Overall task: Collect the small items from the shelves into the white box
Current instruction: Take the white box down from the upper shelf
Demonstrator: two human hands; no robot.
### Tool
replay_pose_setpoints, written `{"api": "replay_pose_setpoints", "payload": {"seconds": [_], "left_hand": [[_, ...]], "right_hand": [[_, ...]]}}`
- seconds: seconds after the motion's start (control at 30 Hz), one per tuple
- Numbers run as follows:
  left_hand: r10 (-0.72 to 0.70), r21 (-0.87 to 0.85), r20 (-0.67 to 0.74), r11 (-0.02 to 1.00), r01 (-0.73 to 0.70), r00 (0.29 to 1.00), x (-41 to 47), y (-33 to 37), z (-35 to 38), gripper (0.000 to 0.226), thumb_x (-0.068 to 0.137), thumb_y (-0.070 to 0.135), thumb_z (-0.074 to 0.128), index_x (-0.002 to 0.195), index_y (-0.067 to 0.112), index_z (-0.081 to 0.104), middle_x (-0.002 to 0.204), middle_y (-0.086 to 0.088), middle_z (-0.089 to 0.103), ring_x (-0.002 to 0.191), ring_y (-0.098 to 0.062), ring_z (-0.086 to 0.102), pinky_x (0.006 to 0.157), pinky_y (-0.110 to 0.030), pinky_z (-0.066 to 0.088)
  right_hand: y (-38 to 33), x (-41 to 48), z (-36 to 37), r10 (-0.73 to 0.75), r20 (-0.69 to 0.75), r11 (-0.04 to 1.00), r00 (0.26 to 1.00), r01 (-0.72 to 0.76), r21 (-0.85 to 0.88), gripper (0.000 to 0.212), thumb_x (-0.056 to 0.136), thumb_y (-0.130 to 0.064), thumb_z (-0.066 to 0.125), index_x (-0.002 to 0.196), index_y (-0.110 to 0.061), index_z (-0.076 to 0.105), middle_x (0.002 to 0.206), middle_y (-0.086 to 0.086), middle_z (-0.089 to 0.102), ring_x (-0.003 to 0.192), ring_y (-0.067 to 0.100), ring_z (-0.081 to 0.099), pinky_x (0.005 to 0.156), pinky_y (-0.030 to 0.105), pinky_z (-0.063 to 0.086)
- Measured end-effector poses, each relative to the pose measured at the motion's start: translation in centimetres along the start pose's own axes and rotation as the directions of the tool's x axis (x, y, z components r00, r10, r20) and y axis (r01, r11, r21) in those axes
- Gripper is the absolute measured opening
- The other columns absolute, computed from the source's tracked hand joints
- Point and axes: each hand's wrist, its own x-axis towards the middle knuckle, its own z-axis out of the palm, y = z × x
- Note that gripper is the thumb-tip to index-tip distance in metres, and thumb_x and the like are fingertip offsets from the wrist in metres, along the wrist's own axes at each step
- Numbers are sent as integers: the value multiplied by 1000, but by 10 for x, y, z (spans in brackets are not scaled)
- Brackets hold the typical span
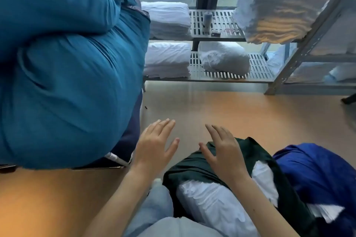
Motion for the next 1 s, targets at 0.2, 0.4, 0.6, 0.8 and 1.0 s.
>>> {"api": "replay_pose_setpoints", "payload": {"seconds": [0.2, 0.4, 0.6, 0.8, 1.0], "left_hand": [[34, -16, -96, 999, -35, 995, 67, 2, -9, 55, 93, 49, 41, 137, 18, 53, 137, -1, 58, 129, -21, 51, 108, -34, 36], [82, -35, -158, 995, -89, 984, 164, -9, 9, 53, 94, 47, 43, 138, 20, 52, 138, 0, 57, 130, -19, 50, 106, -39, 44], [137, -27, -138, 990, -142, 981, 321, -32, 43, 53, 94, 47, 42, 136, 18, 55, 134, -1, 60, 125, -20, 54, 104, -37, 45], [164, 26, -93, 986, -162, 982, 493, -68, 68, 52, 90, 46, 42, 127, 16, 62, 124, -2, 67, 117, -24, 60, 98, -36, 48], [122, -115, -132, 984, -138, 984, 629, -94, 81, 47, 89, 43, 48, 125, 17, 62, 120, -1, 68, 112, -22, 61, 97, -37, 48]], "right_hand": [[9, 60, -18, -38, -115, 999, 993, 39, 8, 62, 92, -52, 39, 139, -14, 50, 136, 5, 57, 130, 27, 46, 106, 41, 39], [33, 154, -25, -85, -166, 996, 982, 85, -13, 60, 93, -51, 42, 142, -15, 47, 138, 3, 54, 133, 23, 44, 108, 41, 39], [67, 293, -17, -46, -223, 998, 974, 34, -58, 59, 93, -50, 44, 140, -16, 49, 138, 2, 55, 131, 22, 47, 105, 40, 42], [96, 450, -13, 69, -195, 994, 978, -83, -66, 58, 92, -51, 41, 138, -17, 51, 133, 1, 58, 125, 22, 51, 102, 38, 44], [107, 582, -15, 137, -185, 989, 973, -146, -33, 60, 92, -53, 38, 138, -17, 50, 134, 0, 57, 128, 21, 49, 108, 37, 40]]}}
